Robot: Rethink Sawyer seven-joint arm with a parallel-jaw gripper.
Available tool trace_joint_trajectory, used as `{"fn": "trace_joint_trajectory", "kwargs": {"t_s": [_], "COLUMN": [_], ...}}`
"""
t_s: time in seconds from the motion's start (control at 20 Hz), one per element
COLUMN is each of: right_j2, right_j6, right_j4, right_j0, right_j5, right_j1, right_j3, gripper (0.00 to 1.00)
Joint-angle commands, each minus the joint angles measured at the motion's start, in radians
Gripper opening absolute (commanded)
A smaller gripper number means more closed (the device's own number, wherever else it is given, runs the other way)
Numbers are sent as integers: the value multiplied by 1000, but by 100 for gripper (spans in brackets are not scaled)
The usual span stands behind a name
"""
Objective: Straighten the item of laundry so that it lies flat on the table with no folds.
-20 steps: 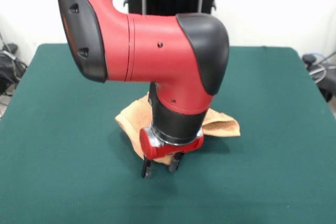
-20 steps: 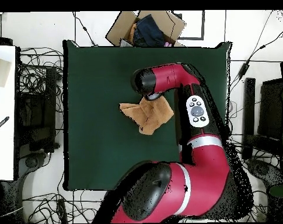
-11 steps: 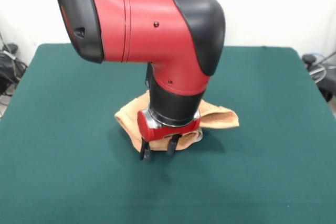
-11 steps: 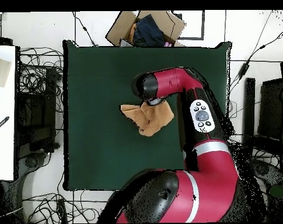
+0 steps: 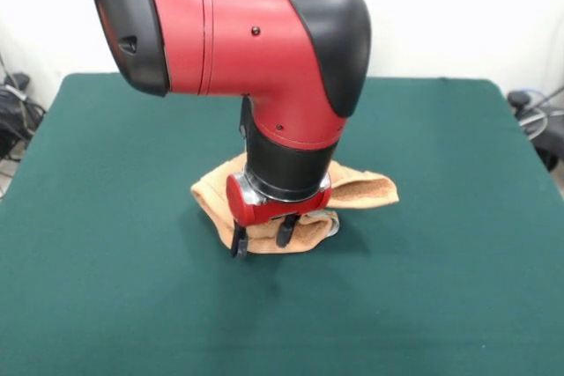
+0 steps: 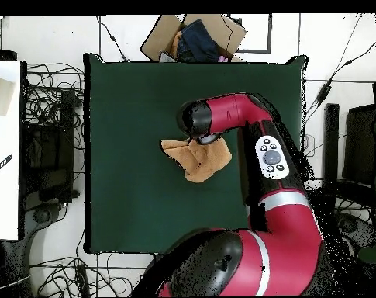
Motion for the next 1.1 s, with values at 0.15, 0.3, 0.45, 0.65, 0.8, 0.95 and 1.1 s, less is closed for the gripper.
{"fn": "trace_joint_trajectory", "kwargs": {"t_s": [0.15, 0.3, 0.45, 0.65, 0.8, 0.95, 1.1], "right_j2": [-52, -55, -57, -57, -60, -63, -62], "right_j6": [-37, -36, -37, -46, -55, -59, -59], "right_j4": [-5, -8, -11, -10, -7, -2, 4], "right_j0": [3, 3, -2, -1, -3, -9, -13], "right_j5": [66, 62, 53, 58, 56, 53, 51], "right_j1": [11, 11, 11, 8, 6, 0, -7], "right_j3": [103, 108, 116, 119, 126, 145, 157], "gripper": [100, 100, 100, 100, 100, 100, 100]}}
